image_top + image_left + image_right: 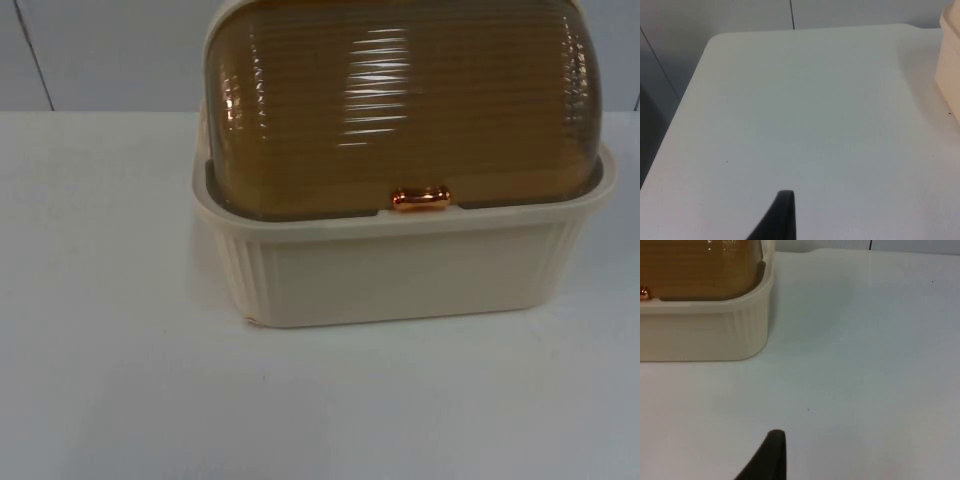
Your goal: Open the box lid with the left hand, place the block into the box with the right hand, then close the box lid with the left hand.
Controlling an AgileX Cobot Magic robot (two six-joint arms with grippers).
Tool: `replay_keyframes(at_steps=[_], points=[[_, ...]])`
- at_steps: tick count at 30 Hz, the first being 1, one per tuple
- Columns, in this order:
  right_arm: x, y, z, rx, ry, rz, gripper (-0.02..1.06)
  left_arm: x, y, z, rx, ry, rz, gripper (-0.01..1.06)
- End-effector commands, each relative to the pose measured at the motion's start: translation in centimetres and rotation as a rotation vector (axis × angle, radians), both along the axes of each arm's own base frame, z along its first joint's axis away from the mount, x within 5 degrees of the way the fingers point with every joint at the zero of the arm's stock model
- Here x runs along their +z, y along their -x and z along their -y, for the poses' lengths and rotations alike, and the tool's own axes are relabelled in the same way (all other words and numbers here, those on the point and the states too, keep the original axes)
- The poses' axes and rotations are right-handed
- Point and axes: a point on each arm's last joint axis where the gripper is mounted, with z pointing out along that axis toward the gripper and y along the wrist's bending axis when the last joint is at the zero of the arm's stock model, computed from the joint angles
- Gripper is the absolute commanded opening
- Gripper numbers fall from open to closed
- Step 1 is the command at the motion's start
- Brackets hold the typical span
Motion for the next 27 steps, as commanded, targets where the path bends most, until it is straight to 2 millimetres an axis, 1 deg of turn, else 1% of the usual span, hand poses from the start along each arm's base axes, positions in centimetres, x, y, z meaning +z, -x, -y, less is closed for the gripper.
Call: replay_keyframes(at_steps=[1,11,18,27], points=[[0.04,-0.10,-0.01,-0.005,-0.005,0.017,1.05,-0.07,-0.06,-0.05,0.009,0.003,0.006,1.05],[0.04,-0.10,-0.04,-0.003,-0.011,0.017,1.05,-0.19,0.00,-0.05,0.010,0.004,-0.008,1.05],[0.04,-0.10,-0.05,-0.002,-0.012,0.017,1.05,-0.12,-0.05,0.30,-0.015,0.040,0.002,1.05],[0.04,-0.10,0.00,-0.013,-0.020,0.017,1.05,-0.14,-0.05,0.23,-0.001,0.051,0.001,1.05]])
